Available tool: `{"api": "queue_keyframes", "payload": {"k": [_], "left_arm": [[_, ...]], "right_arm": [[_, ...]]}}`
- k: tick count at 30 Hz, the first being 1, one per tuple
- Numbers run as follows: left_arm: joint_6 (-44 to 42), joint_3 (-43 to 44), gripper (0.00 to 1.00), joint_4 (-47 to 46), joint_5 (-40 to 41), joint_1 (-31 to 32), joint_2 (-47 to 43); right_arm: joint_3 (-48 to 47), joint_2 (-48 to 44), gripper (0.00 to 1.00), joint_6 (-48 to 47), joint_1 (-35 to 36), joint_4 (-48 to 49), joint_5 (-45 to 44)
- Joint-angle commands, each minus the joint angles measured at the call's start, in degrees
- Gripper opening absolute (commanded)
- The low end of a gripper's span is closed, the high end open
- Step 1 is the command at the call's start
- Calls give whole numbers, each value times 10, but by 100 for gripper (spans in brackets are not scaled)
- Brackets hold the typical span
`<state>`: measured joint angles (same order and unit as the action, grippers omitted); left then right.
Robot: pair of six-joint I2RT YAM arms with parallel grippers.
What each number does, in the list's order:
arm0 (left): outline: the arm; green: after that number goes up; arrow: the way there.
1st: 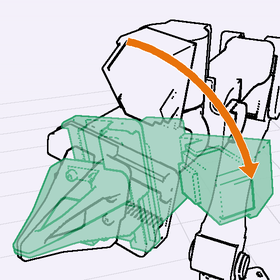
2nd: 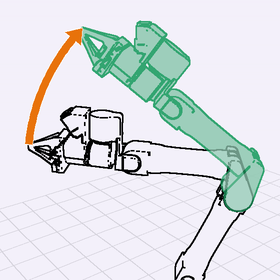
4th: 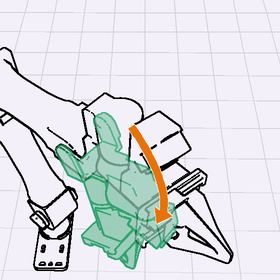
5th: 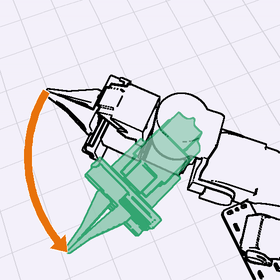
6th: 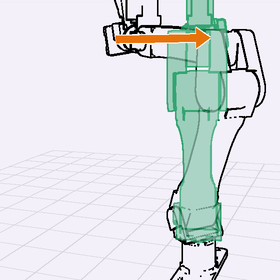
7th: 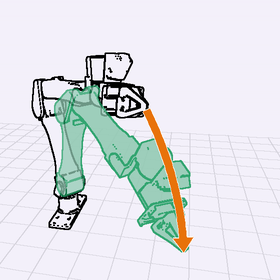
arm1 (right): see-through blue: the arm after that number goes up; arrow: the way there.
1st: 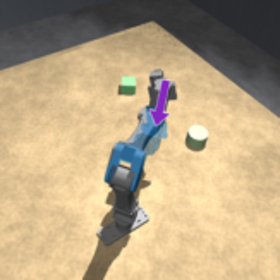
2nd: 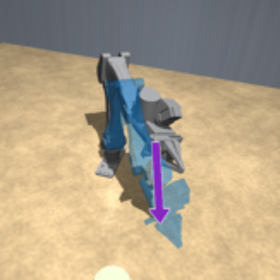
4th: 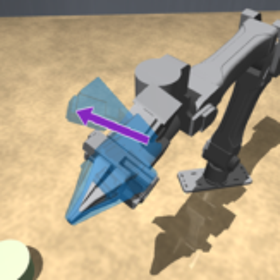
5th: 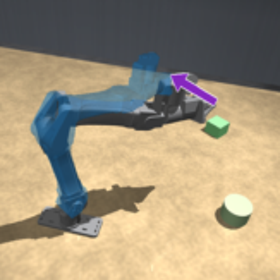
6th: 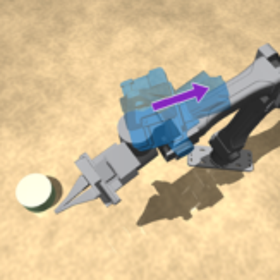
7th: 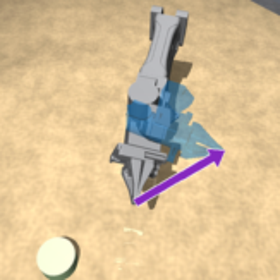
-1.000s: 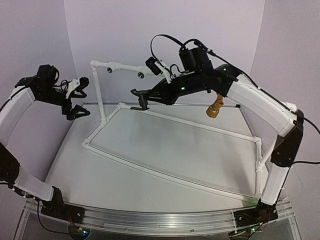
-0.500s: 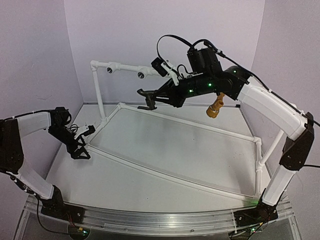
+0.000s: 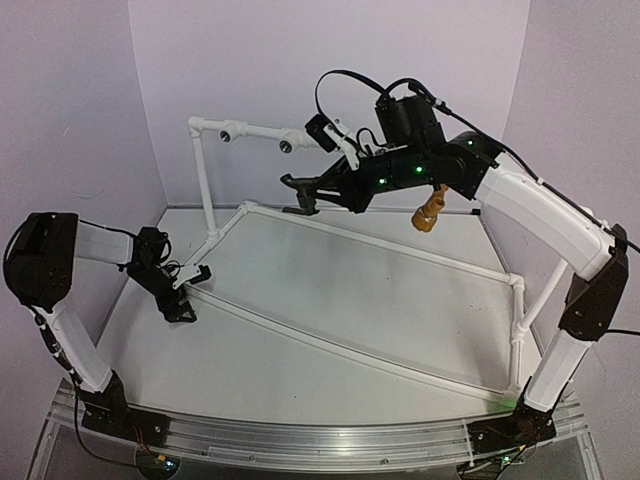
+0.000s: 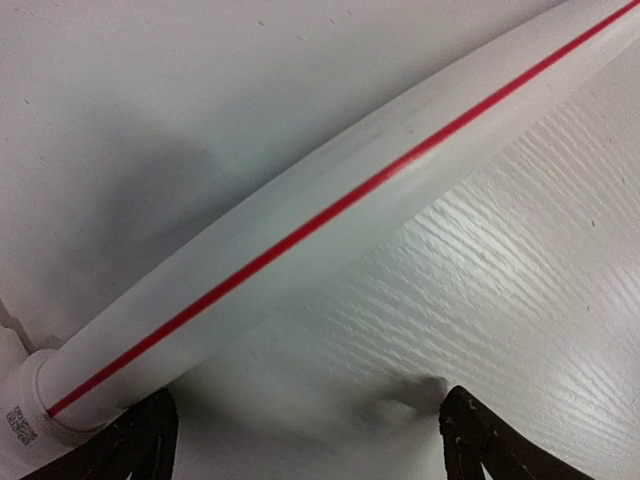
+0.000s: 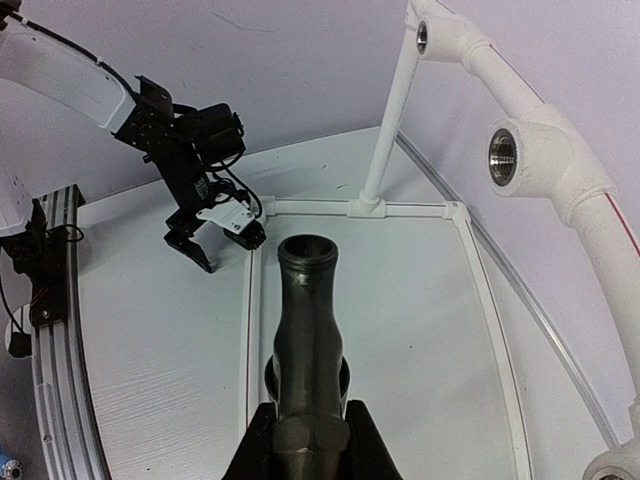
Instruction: Install the water faucets
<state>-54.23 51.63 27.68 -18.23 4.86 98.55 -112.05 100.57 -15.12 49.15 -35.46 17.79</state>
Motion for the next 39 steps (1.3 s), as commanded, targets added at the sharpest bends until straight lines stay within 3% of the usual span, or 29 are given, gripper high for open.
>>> {"api": "queue_keyframes", "payload": {"k": [1, 8, 13, 19, 24, 26, 29, 32, 39], "left_arm": [[52, 44, 89, -85, 50, 20, 97], [53, 104, 88, -59, 32, 31, 115], [56, 98, 95, 28, -32, 31, 29], [87, 188, 100, 266, -223, 10, -114], [99, 347, 100, 430, -413, 0, -150], [117, 404, 100, 456, -485, -1, -159], [188, 455, 100, 414, -577, 1, -186], [317, 441, 100, 257, -609, 16, -228], [395, 412, 96, 90, -567, 118, -259]], "right_arm": [[-7, -14, 0, -6, -24, 32, -15], [-11, -17, 0, -25, -37, 31, -7], [-16, -15, 0, -34, -37, 36, 54], [-41, 0, 0, -30, -20, 69, 134], [-89, 38, 0, -40, -14, 83, 208], [-103, 47, 0, -51, -13, 84, 233], [-109, 54, 0, -71, -13, 86, 276], [-113, 59, 0, -78, -13, 95, 314], [-183, 107, 0, -40, -13, 118, 380]]}}
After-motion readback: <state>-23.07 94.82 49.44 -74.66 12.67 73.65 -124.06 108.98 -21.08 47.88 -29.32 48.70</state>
